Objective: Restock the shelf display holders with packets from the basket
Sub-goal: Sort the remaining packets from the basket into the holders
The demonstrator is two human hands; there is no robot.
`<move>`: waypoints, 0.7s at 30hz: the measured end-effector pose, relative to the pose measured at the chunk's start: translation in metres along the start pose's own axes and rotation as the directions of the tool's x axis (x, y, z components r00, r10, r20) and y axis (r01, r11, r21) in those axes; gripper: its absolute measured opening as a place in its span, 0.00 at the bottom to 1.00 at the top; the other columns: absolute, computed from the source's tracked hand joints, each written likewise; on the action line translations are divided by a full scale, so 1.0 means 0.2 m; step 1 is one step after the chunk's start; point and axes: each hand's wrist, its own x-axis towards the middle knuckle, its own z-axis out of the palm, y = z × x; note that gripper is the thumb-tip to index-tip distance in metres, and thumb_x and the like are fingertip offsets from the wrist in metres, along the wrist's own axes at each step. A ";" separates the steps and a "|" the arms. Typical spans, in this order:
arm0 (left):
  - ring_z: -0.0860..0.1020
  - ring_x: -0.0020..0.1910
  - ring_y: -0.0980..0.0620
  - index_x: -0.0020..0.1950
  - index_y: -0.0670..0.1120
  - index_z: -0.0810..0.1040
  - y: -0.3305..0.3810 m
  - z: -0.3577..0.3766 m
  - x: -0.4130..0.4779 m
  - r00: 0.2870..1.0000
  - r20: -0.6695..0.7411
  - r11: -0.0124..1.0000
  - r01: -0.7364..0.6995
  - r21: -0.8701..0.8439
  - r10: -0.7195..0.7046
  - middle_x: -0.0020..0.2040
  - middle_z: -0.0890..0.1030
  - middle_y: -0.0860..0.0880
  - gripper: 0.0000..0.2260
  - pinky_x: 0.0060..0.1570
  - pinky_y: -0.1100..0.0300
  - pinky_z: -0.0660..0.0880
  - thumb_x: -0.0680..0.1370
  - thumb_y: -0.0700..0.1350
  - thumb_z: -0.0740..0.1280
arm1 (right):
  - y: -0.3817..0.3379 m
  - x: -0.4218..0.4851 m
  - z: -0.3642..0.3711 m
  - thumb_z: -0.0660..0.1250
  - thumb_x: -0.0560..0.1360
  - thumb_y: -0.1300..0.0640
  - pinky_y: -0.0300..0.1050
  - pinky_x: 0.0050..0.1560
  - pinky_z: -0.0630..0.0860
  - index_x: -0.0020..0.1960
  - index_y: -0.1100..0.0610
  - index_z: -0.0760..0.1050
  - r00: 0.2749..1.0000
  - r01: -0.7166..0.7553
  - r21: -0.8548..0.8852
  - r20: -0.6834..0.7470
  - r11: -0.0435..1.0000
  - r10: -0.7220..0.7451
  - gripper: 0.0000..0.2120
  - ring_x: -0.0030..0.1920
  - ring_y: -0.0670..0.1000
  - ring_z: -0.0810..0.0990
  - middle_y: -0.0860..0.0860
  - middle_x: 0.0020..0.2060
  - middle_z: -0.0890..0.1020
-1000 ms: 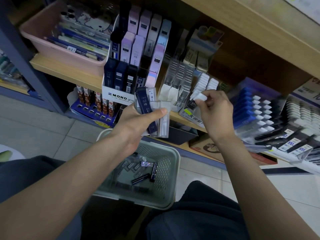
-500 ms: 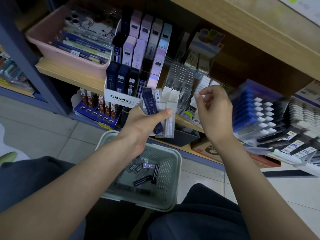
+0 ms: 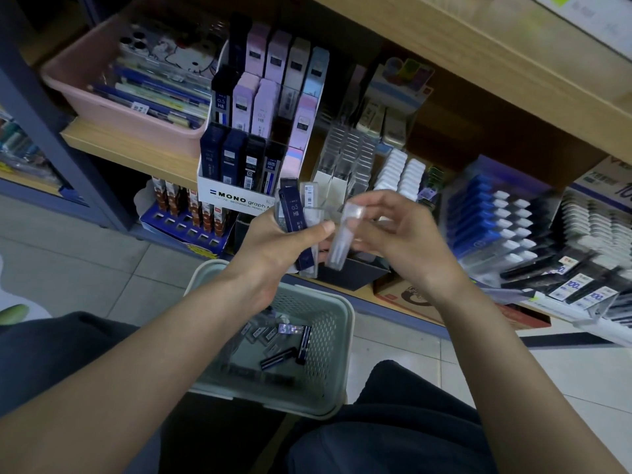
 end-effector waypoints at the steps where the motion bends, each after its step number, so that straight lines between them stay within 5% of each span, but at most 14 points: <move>1: 0.83 0.38 0.55 0.47 0.46 0.78 0.00 0.00 0.00 1.000 -0.006 1.000 0.008 -0.016 -0.008 0.39 0.84 0.50 0.07 0.35 0.63 0.79 0.71 0.38 0.72 | 0.00 0.00 -0.02 0.65 0.76 0.64 0.38 0.42 0.80 0.52 0.52 0.74 0.997 0.019 -0.026 -0.078 0.999 -0.021 0.09 0.46 0.53 0.82 0.52 0.45 0.79; 4: 0.83 0.37 0.53 0.48 0.45 0.77 0.00 -0.01 0.01 1.000 -0.022 0.999 0.018 -0.028 -0.019 0.41 0.83 0.47 0.08 0.33 0.63 0.79 0.72 0.37 0.71 | 0.04 0.02 -0.11 0.63 0.78 0.61 0.44 0.46 0.80 0.52 0.50 0.74 0.930 0.069 -0.290 -0.328 0.955 -0.167 0.07 0.45 0.48 0.82 0.50 0.48 0.80; 8: 0.83 0.37 0.54 0.49 0.45 0.77 -0.01 -0.01 0.01 1.000 -0.017 1.000 0.008 -0.027 -0.008 0.42 0.83 0.47 0.08 0.34 0.62 0.80 0.72 0.37 0.71 | 0.06 0.02 -0.17 0.66 0.76 0.60 0.41 0.45 0.79 0.50 0.51 0.73 0.846 0.111 -0.329 -0.463 0.938 -0.263 0.05 0.42 0.41 0.80 0.42 0.42 0.79; 15: 0.83 0.36 0.54 0.51 0.43 0.77 -0.02 -0.01 0.02 0.999 -0.037 1.000 0.011 -0.007 -0.011 0.43 0.83 0.46 0.09 0.33 0.63 0.79 0.72 0.36 0.71 | 0.09 0.11 -0.06 0.67 0.76 0.60 0.31 0.44 0.75 0.54 0.52 0.76 0.859 0.191 -0.467 -0.346 0.863 -0.377 0.09 0.41 0.35 0.76 0.40 0.40 0.77; 21: 0.84 0.38 0.53 0.51 0.44 0.77 -0.02 -0.03 0.03 0.999 -0.042 1.000 0.009 0.014 -0.008 0.44 0.83 0.46 0.10 0.35 0.61 0.80 0.72 0.37 0.71 | 0.10 0.18 -0.01 0.62 0.78 0.62 0.37 0.51 0.73 0.63 0.57 0.75 0.847 0.253 -0.632 -0.221 0.732 -0.484 0.14 0.47 0.45 0.75 0.47 0.49 0.72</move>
